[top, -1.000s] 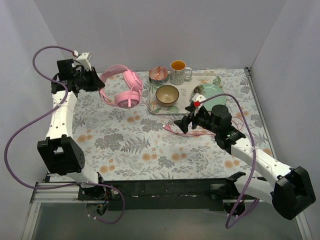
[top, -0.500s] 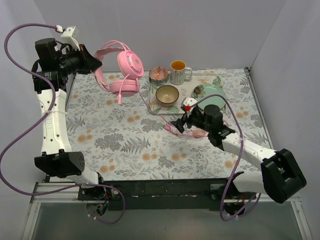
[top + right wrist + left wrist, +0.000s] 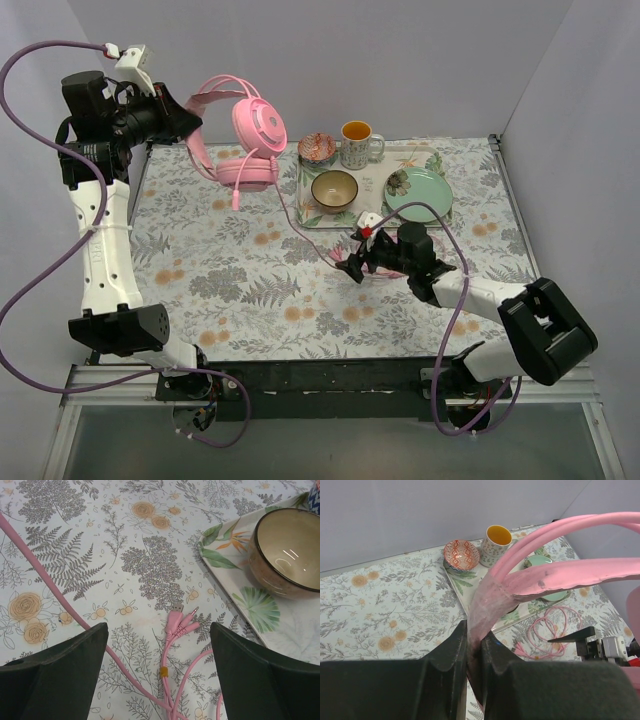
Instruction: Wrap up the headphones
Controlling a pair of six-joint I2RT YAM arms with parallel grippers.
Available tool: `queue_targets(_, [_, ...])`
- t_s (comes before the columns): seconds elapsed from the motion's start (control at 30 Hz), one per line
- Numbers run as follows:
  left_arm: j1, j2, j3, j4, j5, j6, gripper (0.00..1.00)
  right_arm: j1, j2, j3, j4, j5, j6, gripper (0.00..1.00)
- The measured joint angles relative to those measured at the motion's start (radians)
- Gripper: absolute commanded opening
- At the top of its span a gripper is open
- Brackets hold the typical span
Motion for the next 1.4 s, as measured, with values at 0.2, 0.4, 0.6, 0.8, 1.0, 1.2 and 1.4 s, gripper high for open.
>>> queue_targets(0.2, [0.0, 0.0, 0.0, 0.0, -0.006, 0.0, 0.0, 0.01, -0.056, -0.001, -0.034, 0.064, -0.036, 0.88])
queue_targets(0.4, [0.0, 0.0, 0.0, 0.0, -0.012, 0.0, 0.0, 0.092, -0.177, -0.01, -0.112, 0.259, -0.117, 0.89])
queue_targets(0.6, [0.0, 0.0, 0.014, 0.001, -0.011, -0.008, 0.0, 0.104, -0.144, -0.066, -0.068, 0.237, -0.124, 0.9])
queue_targets(0.8, [0.0, 0.0, 0.02, 0.001, -0.011, -0.016, 0.0, 0.108, 0.056, -0.029, -0.052, 0.19, -0.091, 0.71])
queue_targets(1.0, [0.0, 0.0, 0.019, 0.003, -0.018, -0.018, 0.0, 0.108, 0.118, 0.017, -0.05, 0.168, -0.056, 0.01])
queue_targets(1.2, [-0.013, -0.063, -0.149, 0.114, -0.166, -0.027, 0.0, 0.129, 0.088, 0.117, -0.23, 0.393, -0.054, 0.01])
queue_targets(1.4, [-0.13, -0.04, -0.319, 0.207, -0.412, -0.014, 0.0, 0.293, 0.068, 0.362, -0.541, 0.811, -0.166, 0.01])
